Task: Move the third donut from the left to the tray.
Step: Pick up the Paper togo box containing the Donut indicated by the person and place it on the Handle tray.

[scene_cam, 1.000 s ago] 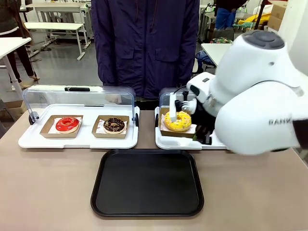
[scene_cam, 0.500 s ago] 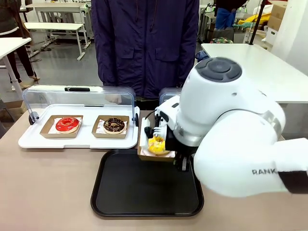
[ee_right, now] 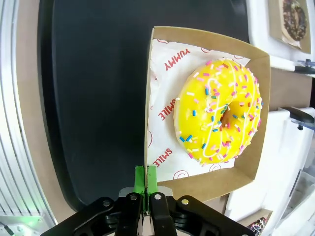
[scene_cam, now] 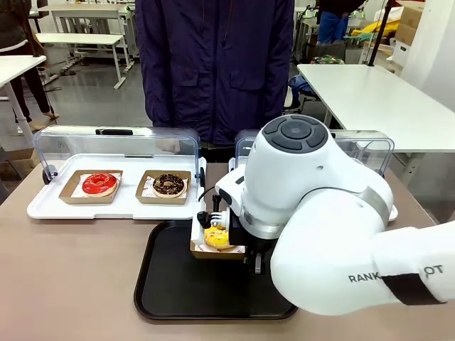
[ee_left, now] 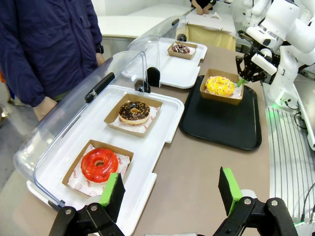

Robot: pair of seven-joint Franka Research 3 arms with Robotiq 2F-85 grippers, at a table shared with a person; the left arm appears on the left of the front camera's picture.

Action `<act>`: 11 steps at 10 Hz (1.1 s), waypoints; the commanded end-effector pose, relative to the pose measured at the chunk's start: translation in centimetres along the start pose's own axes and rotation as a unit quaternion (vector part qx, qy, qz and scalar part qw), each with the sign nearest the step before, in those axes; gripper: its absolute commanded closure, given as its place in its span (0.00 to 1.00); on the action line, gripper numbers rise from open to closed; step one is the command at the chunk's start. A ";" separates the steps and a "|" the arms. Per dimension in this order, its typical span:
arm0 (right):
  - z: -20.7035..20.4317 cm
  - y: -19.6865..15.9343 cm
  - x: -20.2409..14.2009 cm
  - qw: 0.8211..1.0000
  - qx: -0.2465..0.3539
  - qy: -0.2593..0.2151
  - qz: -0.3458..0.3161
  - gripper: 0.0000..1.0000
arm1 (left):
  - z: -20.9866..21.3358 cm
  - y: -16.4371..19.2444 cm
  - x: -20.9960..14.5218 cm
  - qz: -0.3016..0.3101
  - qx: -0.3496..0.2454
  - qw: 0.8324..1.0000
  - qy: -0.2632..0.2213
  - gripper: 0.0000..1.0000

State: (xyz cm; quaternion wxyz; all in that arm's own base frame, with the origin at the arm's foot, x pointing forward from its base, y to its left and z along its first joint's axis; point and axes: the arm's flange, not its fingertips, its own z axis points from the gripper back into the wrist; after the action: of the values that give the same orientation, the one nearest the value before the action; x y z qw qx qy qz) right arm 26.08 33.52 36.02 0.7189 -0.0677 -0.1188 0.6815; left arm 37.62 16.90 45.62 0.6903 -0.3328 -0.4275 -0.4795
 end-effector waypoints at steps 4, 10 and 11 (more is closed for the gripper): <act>-3.4 2.6 -0.5 1.000 -0.012 0.000 -0.006 0.98 | 0.1 -0.1 0.1 0.000 -0.003 1.000 -0.003 0.00; -5.2 3.6 -0.9 1.000 0.016 0.012 -0.002 0.98 | 0.1 -0.1 0.1 0.000 -0.003 1.000 -0.003 0.00; -5.3 3.6 -0.9 1.000 0.018 0.011 -0.002 0.98 | 0.1 -0.1 0.1 0.000 -0.003 1.000 -0.003 0.00</act>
State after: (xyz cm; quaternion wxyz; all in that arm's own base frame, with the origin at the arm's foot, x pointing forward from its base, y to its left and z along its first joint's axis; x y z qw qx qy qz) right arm 25.43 34.79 30.84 0.7177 -0.0559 -0.0851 0.6888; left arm 37.62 16.90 45.62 0.6903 -0.3328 -0.4275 -0.4795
